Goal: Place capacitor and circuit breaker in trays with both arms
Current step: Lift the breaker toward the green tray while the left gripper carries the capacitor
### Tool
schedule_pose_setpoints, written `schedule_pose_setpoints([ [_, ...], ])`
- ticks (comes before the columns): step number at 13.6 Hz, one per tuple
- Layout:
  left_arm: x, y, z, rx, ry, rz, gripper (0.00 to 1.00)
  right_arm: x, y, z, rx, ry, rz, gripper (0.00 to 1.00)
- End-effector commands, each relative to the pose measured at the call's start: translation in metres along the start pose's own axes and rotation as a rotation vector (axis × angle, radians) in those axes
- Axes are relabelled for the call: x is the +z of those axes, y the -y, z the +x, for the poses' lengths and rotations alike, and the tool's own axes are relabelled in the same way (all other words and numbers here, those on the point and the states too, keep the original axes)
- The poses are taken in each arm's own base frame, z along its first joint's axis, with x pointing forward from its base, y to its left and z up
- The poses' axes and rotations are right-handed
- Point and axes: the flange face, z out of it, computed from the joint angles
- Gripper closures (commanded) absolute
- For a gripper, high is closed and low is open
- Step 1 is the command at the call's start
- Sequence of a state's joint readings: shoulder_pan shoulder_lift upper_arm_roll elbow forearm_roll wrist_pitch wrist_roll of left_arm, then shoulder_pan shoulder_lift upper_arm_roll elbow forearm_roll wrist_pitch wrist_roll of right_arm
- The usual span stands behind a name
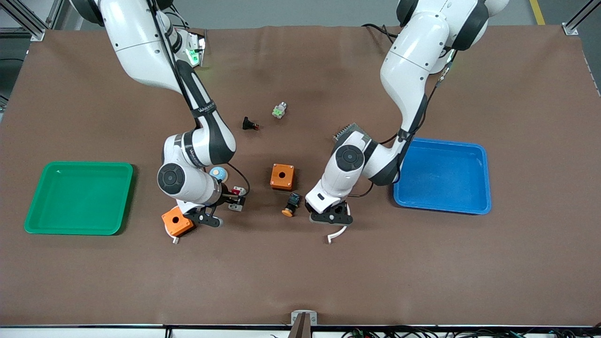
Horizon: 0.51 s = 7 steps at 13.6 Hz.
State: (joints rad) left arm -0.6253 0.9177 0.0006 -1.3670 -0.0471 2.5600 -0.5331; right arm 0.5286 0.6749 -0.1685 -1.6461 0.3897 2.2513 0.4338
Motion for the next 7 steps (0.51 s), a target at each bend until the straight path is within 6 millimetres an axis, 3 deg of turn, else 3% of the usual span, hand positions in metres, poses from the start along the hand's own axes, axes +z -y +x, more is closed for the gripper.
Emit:
schedule_pose_setpoints([
  [1, -0.018, -0.005, 0.011, -0.032, -0.029, -0.008, 1.00, 0.000, 0.007, 0.001, 0.010, -0.004, 0.014, 0.86],
  [2, -0.035, -0.001, 0.022, -0.051, -0.049, -0.020, 1.00, -0.002, 0.008, 0.001, 0.007, -0.002, 0.013, 0.96],
  [4, -0.070, 0.024, 0.044, -0.093, -0.019, 0.006, 1.00, -0.014, 0.008, 0.003, 0.001, -0.002, 0.015, 0.97],
  [6, -0.102, 0.054, 0.055, -0.114, 0.044, 0.048, 0.99, -0.044, 0.007, 0.011, 0.000, 0.032, 0.013, 0.97],
  [7, -0.113, 0.073, 0.054, -0.119, 0.058, 0.058, 0.99, -0.063, -0.008, 0.024, 0.015, 0.055, 0.006, 0.97],
])
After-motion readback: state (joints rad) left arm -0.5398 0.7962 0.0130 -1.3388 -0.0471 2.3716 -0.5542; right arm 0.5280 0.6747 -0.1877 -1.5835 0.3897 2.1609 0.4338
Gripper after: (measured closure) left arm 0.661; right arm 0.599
